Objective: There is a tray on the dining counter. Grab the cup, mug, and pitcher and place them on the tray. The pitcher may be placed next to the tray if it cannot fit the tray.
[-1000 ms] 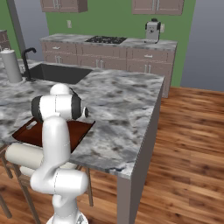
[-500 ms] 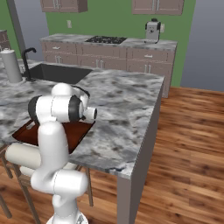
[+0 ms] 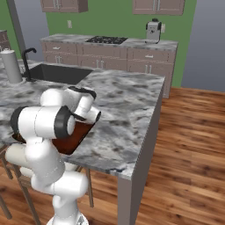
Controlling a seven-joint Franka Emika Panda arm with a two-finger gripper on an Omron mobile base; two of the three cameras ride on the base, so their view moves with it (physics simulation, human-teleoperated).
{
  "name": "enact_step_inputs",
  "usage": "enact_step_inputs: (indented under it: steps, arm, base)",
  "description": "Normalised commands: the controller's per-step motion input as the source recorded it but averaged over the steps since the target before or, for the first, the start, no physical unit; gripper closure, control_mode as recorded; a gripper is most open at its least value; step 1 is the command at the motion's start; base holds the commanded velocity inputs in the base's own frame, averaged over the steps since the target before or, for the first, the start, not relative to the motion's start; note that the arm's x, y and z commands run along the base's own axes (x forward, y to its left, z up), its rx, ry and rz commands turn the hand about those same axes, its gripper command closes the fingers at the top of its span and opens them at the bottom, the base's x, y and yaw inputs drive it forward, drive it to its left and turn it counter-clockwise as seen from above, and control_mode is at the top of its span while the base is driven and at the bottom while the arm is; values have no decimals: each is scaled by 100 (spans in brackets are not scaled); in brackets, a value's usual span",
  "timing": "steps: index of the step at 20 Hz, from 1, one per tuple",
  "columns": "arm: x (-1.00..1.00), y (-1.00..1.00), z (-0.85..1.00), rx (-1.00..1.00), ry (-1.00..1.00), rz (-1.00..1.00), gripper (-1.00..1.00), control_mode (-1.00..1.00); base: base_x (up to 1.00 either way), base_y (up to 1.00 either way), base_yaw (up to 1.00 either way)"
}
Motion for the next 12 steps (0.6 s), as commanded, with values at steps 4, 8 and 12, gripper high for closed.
enact_step_inputs:
  steps: [4,8,12]
  arm:
    - [-57,-22,86,21,19,-37,-100,-100]
    - [-47,-1,88,7,12,-37,-100,-100]
    - [-11,0,88,0,7,-20,-100,-100]
  base:
    - [0,0,0]
    - [0,0,0]
    - [0,0,0]
